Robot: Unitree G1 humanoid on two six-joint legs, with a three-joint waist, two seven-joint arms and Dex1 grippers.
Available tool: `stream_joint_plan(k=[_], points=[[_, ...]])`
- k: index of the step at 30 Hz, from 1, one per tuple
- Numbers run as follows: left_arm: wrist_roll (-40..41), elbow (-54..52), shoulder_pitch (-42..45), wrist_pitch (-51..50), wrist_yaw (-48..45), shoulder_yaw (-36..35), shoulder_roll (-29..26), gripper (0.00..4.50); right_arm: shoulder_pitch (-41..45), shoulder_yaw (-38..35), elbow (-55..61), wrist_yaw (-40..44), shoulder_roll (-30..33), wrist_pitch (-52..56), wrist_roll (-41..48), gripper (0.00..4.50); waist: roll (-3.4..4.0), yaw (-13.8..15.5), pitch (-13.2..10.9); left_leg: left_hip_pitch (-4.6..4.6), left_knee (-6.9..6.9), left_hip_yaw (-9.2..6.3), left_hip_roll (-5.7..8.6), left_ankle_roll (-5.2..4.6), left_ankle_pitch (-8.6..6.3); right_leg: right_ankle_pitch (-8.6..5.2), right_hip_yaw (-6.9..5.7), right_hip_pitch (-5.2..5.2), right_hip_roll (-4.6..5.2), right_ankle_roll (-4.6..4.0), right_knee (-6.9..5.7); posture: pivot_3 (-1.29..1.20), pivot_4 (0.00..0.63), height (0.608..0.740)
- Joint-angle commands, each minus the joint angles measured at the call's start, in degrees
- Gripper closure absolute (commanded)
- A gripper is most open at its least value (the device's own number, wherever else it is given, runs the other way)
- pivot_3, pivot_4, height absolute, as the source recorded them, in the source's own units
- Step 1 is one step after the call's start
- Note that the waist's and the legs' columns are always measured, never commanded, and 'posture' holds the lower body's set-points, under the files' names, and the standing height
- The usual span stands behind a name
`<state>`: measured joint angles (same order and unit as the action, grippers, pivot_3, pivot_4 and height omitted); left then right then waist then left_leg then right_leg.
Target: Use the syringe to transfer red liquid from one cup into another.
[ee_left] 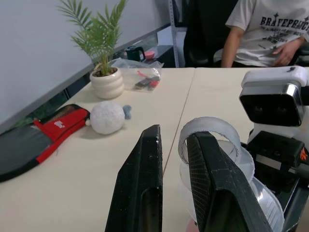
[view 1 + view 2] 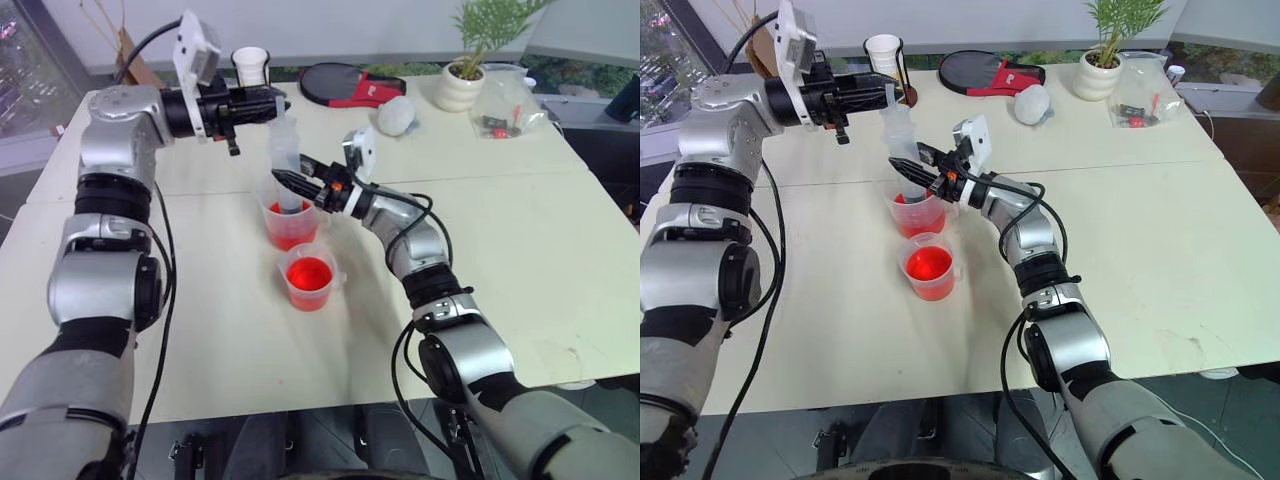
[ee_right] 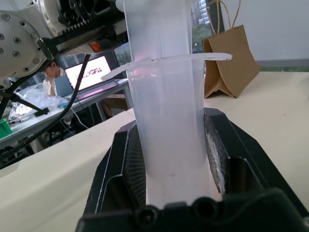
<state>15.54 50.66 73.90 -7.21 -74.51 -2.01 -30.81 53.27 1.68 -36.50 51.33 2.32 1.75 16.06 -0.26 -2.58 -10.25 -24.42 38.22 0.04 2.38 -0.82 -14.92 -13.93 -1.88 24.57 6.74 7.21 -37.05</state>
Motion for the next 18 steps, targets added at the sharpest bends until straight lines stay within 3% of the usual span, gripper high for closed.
stream_joint_plan(k=[1,4,9,18], points=[[2.6,-1.4,6.1,2.0,3.7,-5.4,-2.2,3.74,-1.5,4.2,0.4,3.3,-2.0,0.0,-1.8,3.11,0.0,0.0,0.0,0.0,0.0,0.0,0.0,0.0,0.0,0.0,0.0,0.0,0.0,0.0,0.0,0.0,0.15,0.74],[2.4,-1.3,5.8,1.7,3.4,-5.2,-2.4,2.85,-1.0,3.7,0.3,3.0,-1.7,-0.3,-1.7,3.11,0.0,-0.1,0.0,0.0,0.0,0.0,0.0,0.0,0.0,0.0,0.0,0.0,0.0,0.0,0.0,0.0,0.15,0.74],[1.3,-3.5,1.9,-1.3,1.1,-3.9,-5.1,0.36,2.7,0.2,1.5,1.1,0.0,0.1,0.2,3.11,0.0,-0.2,0.0,0.0,-0.01,0.0,-0.01,0.0,0.0,0.0,0.0,0.02,-0.01,0.0,0.0,0.0,0.15,0.74],[5.3,-19.2,-13.0,-16.9,-6.5,-3.9,-15.3,0.36,5.0,-3.2,9.9,-2.0,2.0,4.1,3.8,3.11,0.01,-0.2,0.0,-0.01,-0.01,-0.07,-0.01,0.02,0.01,0.0,0.01,0.03,-0.01,0.0,-0.06,0.0,0.15,0.74]])
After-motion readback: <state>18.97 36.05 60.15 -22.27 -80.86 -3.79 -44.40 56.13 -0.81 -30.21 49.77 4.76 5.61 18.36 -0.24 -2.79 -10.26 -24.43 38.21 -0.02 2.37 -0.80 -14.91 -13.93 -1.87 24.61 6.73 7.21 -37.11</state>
